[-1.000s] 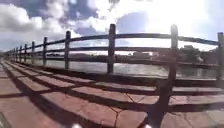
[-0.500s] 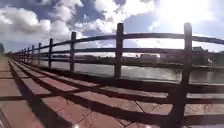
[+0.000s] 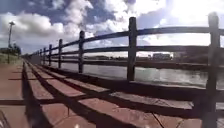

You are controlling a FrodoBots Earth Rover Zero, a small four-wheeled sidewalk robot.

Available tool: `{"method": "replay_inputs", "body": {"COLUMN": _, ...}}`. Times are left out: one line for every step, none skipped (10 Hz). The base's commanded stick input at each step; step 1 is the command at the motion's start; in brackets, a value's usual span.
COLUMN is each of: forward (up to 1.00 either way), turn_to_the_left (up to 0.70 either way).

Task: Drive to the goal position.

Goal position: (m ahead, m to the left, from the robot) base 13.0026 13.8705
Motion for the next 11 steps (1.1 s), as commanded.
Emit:
{"method": "replay_inputs", "body": {"forward": 0.70, "turn_to_the_left": 0.35}}
{"method": "replay_inputs", "body": {"forward": 0.70, "turn_to_the_left": 0.35}}
{"method": "replay_inputs", "body": {"forward": 0.70, "turn_to_the_left": 0.35}}
{"method": "replay_inputs", "body": {"forward": 0.70, "turn_to_the_left": 0.35}}
{"method": "replay_inputs", "body": {"forward": 0.70, "turn_to_the_left": 0.35}}
{"method": "replay_inputs", "body": {"forward": 0.70, "turn_to_the_left": 0.35}}
{"method": "replay_inputs", "body": {"forward": 0.70, "turn_to_the_left": 0.35}}
{"method": "replay_inputs", "body": {"forward": 0.70, "turn_to_the_left": 0.35}}
{"method": "replay_inputs", "body": {"forward": 0.70, "turn_to_the_left": 0.35}}
{"method": "replay_inputs", "body": {"forward": 0.70, "turn_to_the_left": 0.35}}
{"method": "replay_inputs", "body": {"forward": 0.70, "turn_to_the_left": 0.35}}
